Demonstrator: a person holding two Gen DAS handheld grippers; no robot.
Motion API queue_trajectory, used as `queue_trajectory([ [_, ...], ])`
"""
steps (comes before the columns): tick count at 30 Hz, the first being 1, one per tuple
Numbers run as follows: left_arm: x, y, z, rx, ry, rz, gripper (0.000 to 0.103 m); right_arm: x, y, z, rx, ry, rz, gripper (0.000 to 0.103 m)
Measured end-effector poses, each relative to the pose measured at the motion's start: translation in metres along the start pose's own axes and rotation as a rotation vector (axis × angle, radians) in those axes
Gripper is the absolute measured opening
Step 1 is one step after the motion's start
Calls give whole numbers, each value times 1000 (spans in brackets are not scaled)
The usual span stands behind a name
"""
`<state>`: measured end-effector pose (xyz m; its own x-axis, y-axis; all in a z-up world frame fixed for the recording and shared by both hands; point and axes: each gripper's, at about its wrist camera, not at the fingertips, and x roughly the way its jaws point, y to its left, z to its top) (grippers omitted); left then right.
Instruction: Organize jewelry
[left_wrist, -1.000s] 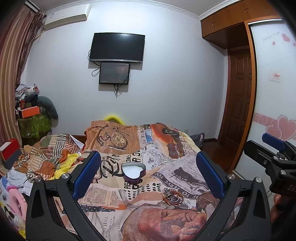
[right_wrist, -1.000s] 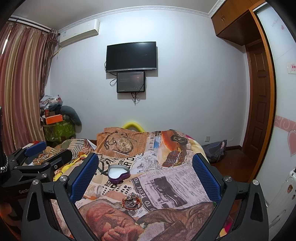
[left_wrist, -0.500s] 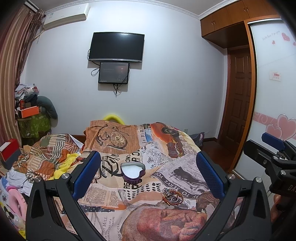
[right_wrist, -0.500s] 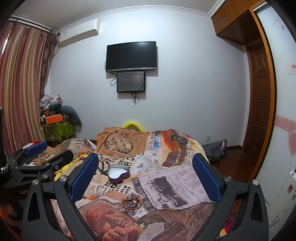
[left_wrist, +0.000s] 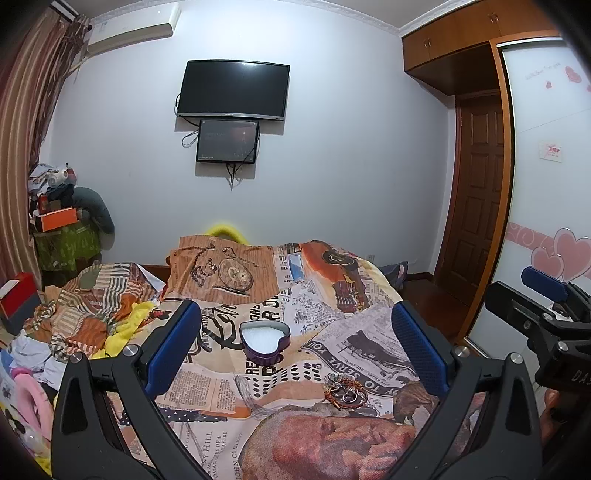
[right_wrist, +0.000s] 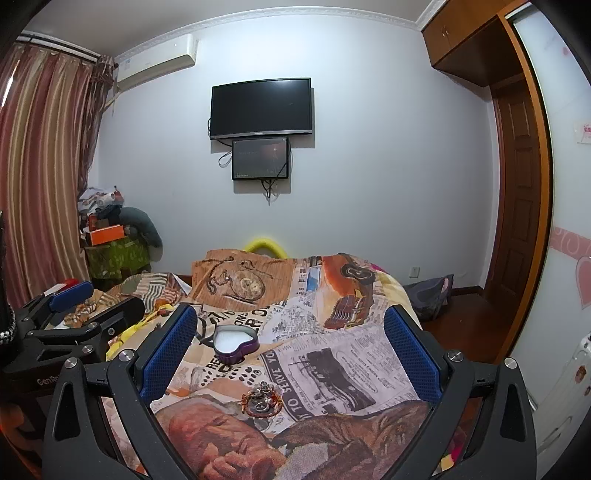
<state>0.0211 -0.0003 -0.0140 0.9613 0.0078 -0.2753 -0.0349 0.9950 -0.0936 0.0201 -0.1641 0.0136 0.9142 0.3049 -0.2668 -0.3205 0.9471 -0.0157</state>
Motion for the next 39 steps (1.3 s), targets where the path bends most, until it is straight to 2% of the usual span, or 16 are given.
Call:
queue_trajectory([
  [10, 27, 9, -11, 1, 63, 8, 103, 23, -6, -10, 5, 65, -14, 101],
  [21, 91, 18, -52, 25, 265, 42, 103, 77, -28, -47, 27, 258, -48, 101],
  [25, 111, 20, -70, 35, 341, 38, 91, 90, -31, -61, 33, 322, -23, 100],
  [28, 125, 22, -82, 23, 398, 16, 85, 98, -28, -71, 10, 370, 11, 88],
  [30, 131, 23, -88, 14, 426, 7, 81, 107, -25, -76, -12, 405, 44, 74],
  [34, 141, 29, -97, -10, 465, -15, 65, 123, -16, -84, -39, 458, 114, 55],
  [38, 150, 31, -103, -38, 500, -54, 41, 135, -9, -91, -59, 507, 177, 36],
  [39, 151, 31, -104, -40, 504, -59, 40, 136, -8, -92, -61, 515, 187, 32],
])
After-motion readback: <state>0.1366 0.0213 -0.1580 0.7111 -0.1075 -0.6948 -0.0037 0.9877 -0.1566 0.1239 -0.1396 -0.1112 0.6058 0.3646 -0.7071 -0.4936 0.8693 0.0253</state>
